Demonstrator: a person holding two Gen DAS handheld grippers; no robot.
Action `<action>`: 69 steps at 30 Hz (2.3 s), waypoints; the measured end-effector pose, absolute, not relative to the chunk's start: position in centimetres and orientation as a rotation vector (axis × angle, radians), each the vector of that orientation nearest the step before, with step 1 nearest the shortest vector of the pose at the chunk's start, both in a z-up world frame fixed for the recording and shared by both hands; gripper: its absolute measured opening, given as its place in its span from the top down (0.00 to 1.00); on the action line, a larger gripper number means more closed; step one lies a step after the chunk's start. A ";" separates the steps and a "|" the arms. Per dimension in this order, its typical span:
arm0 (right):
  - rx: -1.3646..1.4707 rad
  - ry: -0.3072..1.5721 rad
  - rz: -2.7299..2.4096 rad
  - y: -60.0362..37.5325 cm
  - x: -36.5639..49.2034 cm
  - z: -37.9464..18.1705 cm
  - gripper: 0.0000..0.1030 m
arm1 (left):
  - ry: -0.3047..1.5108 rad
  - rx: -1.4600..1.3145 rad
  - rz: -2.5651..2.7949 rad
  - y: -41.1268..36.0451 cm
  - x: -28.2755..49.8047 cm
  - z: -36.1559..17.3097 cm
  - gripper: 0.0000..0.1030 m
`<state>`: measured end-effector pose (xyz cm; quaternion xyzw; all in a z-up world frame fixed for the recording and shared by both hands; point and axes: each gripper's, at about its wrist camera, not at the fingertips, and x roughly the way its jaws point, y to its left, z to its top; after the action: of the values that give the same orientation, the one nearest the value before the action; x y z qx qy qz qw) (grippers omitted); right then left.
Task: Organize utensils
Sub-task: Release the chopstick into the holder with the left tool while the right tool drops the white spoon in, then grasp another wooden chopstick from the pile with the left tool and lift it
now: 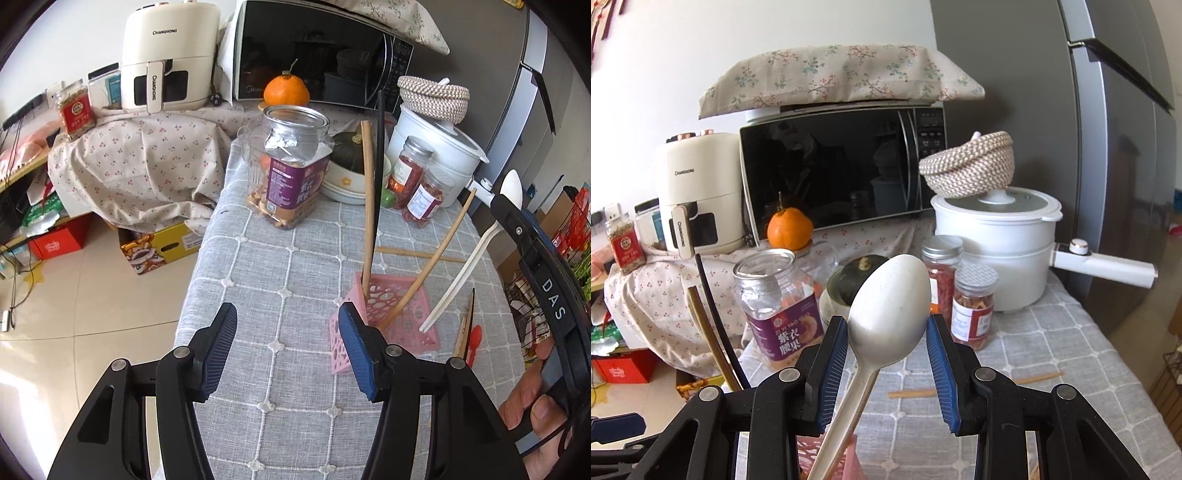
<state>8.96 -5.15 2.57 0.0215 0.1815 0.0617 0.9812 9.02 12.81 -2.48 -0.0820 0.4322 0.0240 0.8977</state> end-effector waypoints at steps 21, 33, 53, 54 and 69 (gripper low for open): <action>-0.003 0.477 0.239 -3.1 10.1 0.4 0.41 | 0.960 -0.167 0.036 13.5 9.1 -3.9 0.41; 0.110 0.558 0.261 -8.9 8.5 2.6 0.31 | 0.943 -0.099 -0.041 9.7 8.1 -3.1 0.33; 0.232 0.848 0.086 -21.0 7.1 -0.4 0.24 | 0.944 0.040 -0.196 -0.6 7.4 -2.5 0.27; 0.238 0.865 0.079 -21.4 7.1 -0.7 0.24 | 0.947 0.046 -0.205 -1.2 7.5 -2.6 0.27; 0.334 1.020 -0.018 -28.3 7.1 -4.2 0.24 | 1.118 0.057 -0.399 -11.0 12.1 -6.3 0.72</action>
<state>7.11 -28.31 -4.16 0.1590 0.4857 -0.0084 0.8595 12.14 -10.97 -6.33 0.0270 0.5268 -0.1880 0.8285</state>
